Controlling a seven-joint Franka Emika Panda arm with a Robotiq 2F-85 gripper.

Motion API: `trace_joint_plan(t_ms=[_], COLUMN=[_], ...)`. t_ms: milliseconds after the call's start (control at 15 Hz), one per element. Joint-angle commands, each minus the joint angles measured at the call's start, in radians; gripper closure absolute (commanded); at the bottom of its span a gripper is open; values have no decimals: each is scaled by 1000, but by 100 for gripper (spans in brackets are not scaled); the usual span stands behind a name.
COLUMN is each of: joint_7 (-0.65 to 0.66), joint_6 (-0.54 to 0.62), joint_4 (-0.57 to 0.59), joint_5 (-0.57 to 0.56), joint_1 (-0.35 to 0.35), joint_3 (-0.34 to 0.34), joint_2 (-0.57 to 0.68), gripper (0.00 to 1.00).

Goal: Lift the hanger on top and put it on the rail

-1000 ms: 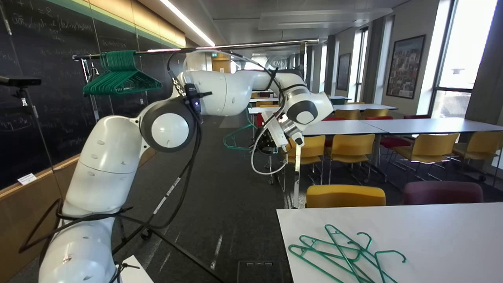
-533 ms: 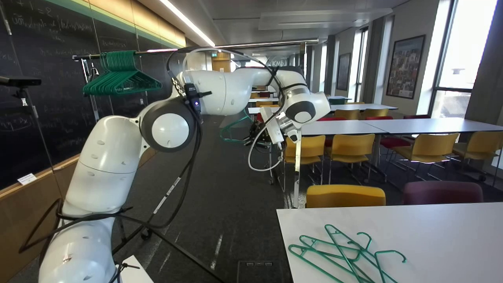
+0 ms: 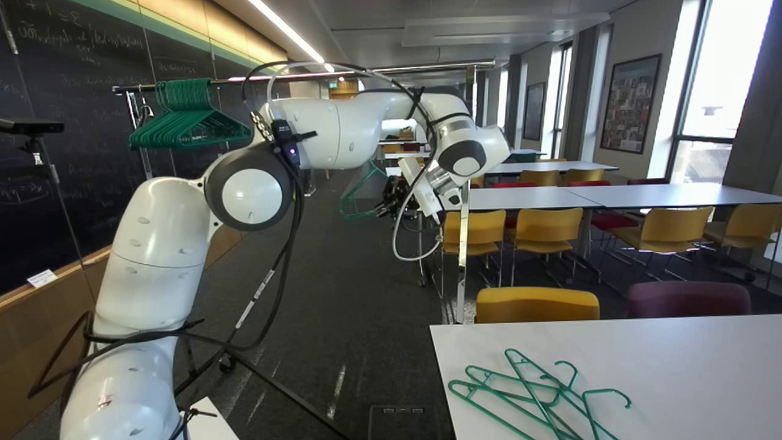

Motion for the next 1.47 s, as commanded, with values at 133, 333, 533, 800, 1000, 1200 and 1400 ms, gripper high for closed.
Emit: trace_joint_plan(t_ms=[133,333,533,800,1000,1200,1400], joint_7=[-103,-139,-144,-138,-89,14,163], joint_6=[-6,-6,-6,-1,81,278,514], joint_4=[-3,-6,-10,5,69,143,215], joint_5=[-33,-50,-50,-35,51,134,134], joint_1=[-2,-1,-1,6,42,102,181], joint_3=[0,0,0,8,38,66,81], joint_2=[-45,-64,-64,-57,-51,-43,-25], gripper=[90,90,90,98,98,98,98])
